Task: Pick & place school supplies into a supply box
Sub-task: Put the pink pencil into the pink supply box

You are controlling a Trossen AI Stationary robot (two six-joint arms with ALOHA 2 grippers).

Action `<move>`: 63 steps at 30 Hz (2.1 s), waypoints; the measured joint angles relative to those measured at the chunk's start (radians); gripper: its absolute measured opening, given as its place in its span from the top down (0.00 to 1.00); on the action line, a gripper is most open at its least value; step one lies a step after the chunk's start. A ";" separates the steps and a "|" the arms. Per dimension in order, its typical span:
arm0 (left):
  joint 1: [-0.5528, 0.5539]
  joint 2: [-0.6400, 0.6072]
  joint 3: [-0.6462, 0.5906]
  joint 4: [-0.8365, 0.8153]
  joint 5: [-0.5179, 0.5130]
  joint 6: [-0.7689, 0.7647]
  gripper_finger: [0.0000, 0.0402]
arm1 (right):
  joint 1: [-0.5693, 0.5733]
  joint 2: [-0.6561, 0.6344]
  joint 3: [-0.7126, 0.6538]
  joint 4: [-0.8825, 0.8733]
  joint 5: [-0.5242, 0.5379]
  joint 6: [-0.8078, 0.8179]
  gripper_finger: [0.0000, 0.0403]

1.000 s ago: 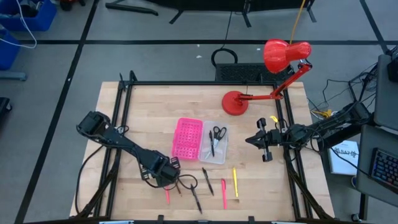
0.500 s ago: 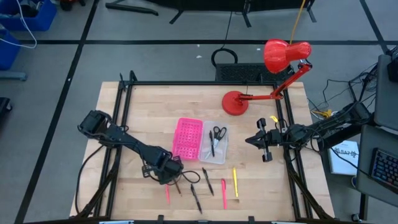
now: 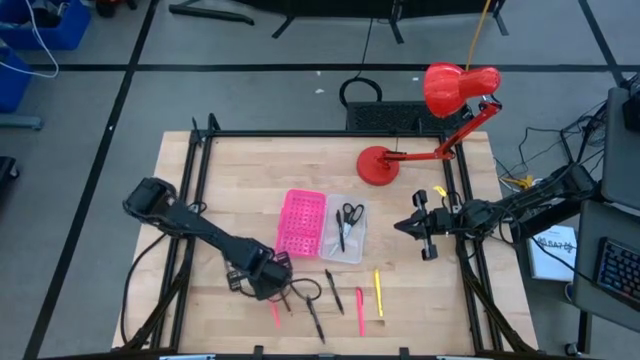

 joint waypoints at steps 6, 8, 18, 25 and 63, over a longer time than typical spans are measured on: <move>-0.011 -0.096 0.098 -0.046 -0.040 -0.039 0.96 | 0.000 -0.001 0.000 -0.023 -0.001 0.000 1.00; -0.009 -0.112 0.150 -0.051 -0.067 0.000 0.94 | 0.000 0.000 0.000 -0.023 -0.001 0.000 1.00; 0.151 -0.073 0.385 -0.087 -0.140 0.352 0.97 | 0.000 0.002 0.000 -0.023 -0.001 0.000 1.00; 0.303 0.017 0.442 -0.041 -0.137 0.640 0.97 | 0.000 0.003 0.000 -0.022 0.002 -0.005 1.00; 0.650 0.387 0.568 0.117 0.040 1.153 0.98 | -0.002 0.026 0.000 -0.083 0.078 -0.053 1.00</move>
